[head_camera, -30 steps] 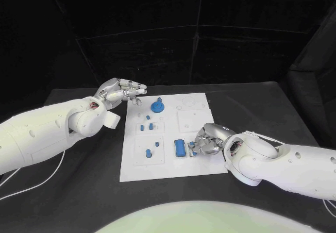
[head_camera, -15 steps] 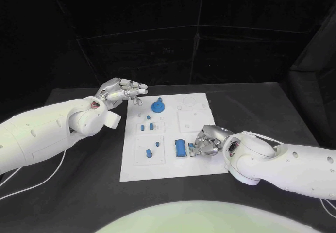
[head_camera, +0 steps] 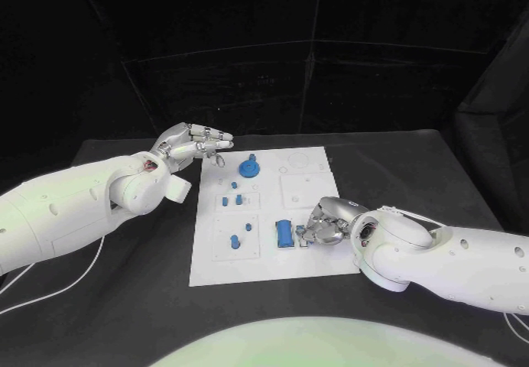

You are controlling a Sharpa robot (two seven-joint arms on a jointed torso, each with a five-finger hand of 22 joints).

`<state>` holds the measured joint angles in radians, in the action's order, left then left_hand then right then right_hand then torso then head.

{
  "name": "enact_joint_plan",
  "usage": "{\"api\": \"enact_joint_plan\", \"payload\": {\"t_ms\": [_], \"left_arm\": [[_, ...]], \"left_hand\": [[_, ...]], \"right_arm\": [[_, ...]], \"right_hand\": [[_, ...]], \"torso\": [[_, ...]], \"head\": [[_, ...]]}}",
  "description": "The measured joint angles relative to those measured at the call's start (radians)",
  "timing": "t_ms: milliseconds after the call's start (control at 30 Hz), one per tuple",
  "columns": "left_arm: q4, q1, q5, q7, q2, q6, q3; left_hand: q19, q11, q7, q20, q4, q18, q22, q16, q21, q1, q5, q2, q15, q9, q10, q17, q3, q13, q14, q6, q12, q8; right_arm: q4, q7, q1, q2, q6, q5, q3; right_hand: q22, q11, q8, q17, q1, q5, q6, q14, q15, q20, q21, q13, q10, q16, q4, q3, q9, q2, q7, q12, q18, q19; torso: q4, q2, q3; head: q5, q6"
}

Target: Assemble the parts on the task board

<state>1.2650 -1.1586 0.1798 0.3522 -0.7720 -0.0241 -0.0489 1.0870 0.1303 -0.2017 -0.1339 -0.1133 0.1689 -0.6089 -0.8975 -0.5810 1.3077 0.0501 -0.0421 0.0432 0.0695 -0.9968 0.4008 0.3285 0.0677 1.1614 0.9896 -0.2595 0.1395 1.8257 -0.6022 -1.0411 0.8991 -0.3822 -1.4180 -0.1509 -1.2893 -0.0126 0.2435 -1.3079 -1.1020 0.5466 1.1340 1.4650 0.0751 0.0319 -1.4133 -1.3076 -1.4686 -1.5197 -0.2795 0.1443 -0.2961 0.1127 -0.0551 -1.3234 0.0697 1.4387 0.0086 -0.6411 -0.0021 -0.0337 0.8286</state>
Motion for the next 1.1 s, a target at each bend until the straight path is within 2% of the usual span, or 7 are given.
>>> {"api": "enact_joint_plan", "payload": {"t_ms": [300, 467, 633, 667, 833, 933, 1100], "left_arm": [[0.0, 0.0, 0.0, -0.001, 0.0, 0.001, 0.0], [0.0, 0.0, 0.0, -0.001, 0.0, 0.002, 0.0], [0.0, 0.0, 0.0, -0.001, 0.0, 0.002, 0.0], [0.0, 0.0, 0.0, -0.001, -0.001, 0.002, 0.0], [0.0, 0.0, 0.0, -0.002, -0.001, 0.002, 0.0], [0.001, 0.0, 0.0, -0.002, -0.001, 0.002, 0.0], [0.001, 0.0, 0.0, -0.002, -0.002, 0.003, 0.0]], "left_hand": [[0.0, 0.0, 0.0, 0.0, 0.0, 0.0, 0.0, 0.0, 0.0, 0.0, 0.0, 0.0, 0.0, 0.0, 0.0, 0.0, 0.0, 0.0, 0.0, 0.0, 0.0, 0.0], [0.0, 0.0, 0.0, 0.0, 0.0, 0.0, 0.0, 0.0, 0.0, 0.0, 0.0, 0.0, 0.0, 0.0, 0.0, 0.0, 0.0, 0.0, 0.0, 0.0, 0.0, 0.0], [0.0, 0.0, 0.0, 0.0, 0.0, 0.0, 0.0, 0.0, 0.0, 0.0, 0.0, 0.0, 0.0, 0.0, 0.0, 0.0, 0.0, 0.0, 0.0, 0.0, 0.0, 0.0], [0.0, 0.0, 0.0, 0.0, 0.0, 0.0, 0.0, 0.0, 0.0, 0.0, 0.0, 0.0, 0.0, 0.0, 0.0, 0.0, 0.0, 0.0, 0.0, 0.0, 0.0, 0.0], [0.0, 0.0, 0.0, 0.0, 0.0, 0.0, 0.0, 0.0, 0.0, 0.0, 0.0, 0.0, 0.0, 0.0, 0.0, 0.0, 0.0, 0.0, 0.0, 0.0, 0.0, 0.0], [0.0, 0.0, 0.0, 0.0, 0.0, 0.0, 0.0, 0.0, 0.0, 0.0, 0.0, 0.0, 0.0, 0.0, 0.0, 0.0, 0.0, 0.0, 0.0, 0.0, 0.0, 0.0], [0.0, 0.0, 0.0, 0.0, 0.0, 0.0, 0.0, 0.0, 0.0, 0.0, 0.0, 0.0, 0.0, 0.0, 0.0, 0.0, 0.0, 0.0, 0.0, 0.0, 0.0, 0.0]], "right_arm": [[0.003, -0.003, 0.001, 0.0, 0.0, -0.01, -0.001], [0.003, -0.004, 0.001, 0.001, 0.001, -0.016, -0.001], [0.002, -0.007, 0.001, 0.001, 0.002, -0.022, -0.001], [0.002, -0.008, 0.001, 0.001, 0.002, -0.023, -0.001], [0.001, -0.014, 0.001, 0.002, 0.003, -0.031, -0.001], [-0.001, -0.019, 0.001, 0.002, 0.003, -0.036, -0.001], [-0.001, -0.023, 0.001, 0.001, 0.003, -0.042, -0.001]], "right_hand": [[-0.004, -0.013, 0.008, 0.0, 0.051, 0.002, 0.031, 0.004, 0.011, -0.004, 0.0, 0.0, 0.002, 0.0, -0.012, -0.059, -0.026, -0.036, 0.016, 0.0, 0.0, 0.003], [-0.006, -0.013, 0.008, 0.0, 0.057, -0.03, 0.031, 0.0, 0.015, -0.011, 0.0, 0.0, 0.002, 0.0, -0.011, -0.08, -0.036, -0.034, 0.016, 0.0, 0.0, 0.003], [-0.006, -0.014, 0.012, 0.0, 0.057, -0.03, 0.031, 0.0, 0.015, -0.011, 0.0, 0.0, 0.003, 0.0, -0.013, -0.082, -0.04, -0.035, 0.016, 0.0, 0.0, 0.003], [-0.006, -0.016, 0.012, 0.0, 0.056, -0.03, 0.031, 0.0, 0.015, -0.011, 0.0, 0.0, 0.006, 0.0, -0.013, -0.082, -0.042, -0.044, 0.016, 0.0, 0.0, 0.003], [-0.007, -0.02, 0.017, 0.0, -0.018, -0.002, 0.031, 0.004, 0.018, -0.012, 0.0, 0.0, 0.002, 0.0, 0.015, -0.054, -0.055, -0.109, 0.016, 0.0, 0.0, 0.004], [-0.007, -0.021, 0.021, 0.0, -0.069, -0.003, 0.028, 0.0, 0.022, -0.014, 0.0, 0.0, 0.003, 0.0, 0.036, -0.033, -0.063, -0.122, 0.018, 0.0, 0.0, 0.007], [-0.008, -0.023, 0.026, 0.0, -0.113, -0.074, 0.027, 0.0, 0.022, -0.018, 0.0, -0.003, 0.006, 0.0, 0.058, -0.005, -0.077, -0.13, 0.019, -0.001, 0.0, 0.004]], "torso": [[-0.0007, 0.0, 0.0], [-0.0009, 0.0, 0.0], [-0.0009, 0.0, 0.0], [-0.0009, 0.0, 0.0], [-0.0008, 0.0, -0.0001], [-0.0007, 0.0, -0.0001], [-0.0002, 0.0, -0.0001]], "head": [[-0.001, 0.0], [-0.002, 0.0], [-0.002, -0.001], [-0.003, -0.001], [-0.004, -0.001], [-0.004, -0.001], [-0.004, 0.0]]}}
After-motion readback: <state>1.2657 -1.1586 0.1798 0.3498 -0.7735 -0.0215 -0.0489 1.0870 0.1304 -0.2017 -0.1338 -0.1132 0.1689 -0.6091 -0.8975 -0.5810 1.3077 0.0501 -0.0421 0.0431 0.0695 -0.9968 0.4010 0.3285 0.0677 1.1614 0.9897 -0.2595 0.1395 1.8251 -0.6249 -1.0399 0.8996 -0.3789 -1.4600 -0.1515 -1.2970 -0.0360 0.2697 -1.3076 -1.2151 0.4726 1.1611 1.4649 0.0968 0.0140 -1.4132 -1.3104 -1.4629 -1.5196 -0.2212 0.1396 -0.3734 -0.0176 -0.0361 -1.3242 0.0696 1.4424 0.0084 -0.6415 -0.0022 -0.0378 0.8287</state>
